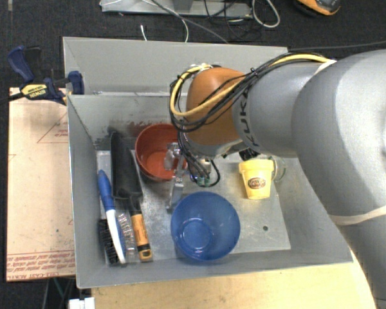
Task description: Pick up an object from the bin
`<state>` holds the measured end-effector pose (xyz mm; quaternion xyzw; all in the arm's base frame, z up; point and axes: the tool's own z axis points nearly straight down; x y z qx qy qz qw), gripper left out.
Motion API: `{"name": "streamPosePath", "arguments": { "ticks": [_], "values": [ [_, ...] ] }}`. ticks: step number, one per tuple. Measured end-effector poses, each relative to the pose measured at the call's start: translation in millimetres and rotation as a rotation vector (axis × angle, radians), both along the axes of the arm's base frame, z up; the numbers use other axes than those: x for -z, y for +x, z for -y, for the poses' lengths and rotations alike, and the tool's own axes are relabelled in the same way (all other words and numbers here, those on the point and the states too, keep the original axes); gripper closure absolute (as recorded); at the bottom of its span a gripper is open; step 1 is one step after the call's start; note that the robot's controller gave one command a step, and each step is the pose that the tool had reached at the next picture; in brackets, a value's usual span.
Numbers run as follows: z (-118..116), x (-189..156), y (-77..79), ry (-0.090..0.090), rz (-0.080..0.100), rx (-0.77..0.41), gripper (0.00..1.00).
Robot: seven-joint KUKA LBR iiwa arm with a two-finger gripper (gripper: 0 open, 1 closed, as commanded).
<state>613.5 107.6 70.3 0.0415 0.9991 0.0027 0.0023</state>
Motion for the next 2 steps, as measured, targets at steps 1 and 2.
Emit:
{"name": "streamPosePath", "arguments": {
  "ticks": [1,2],
  "values": [
    [-29.9,-0.7,-1.8,0.004,0.01,-0.133,0.0],
    [-7.0,-1.2,-4.4,0.005,-0.022,-0.016,1.0]
  ]
}}
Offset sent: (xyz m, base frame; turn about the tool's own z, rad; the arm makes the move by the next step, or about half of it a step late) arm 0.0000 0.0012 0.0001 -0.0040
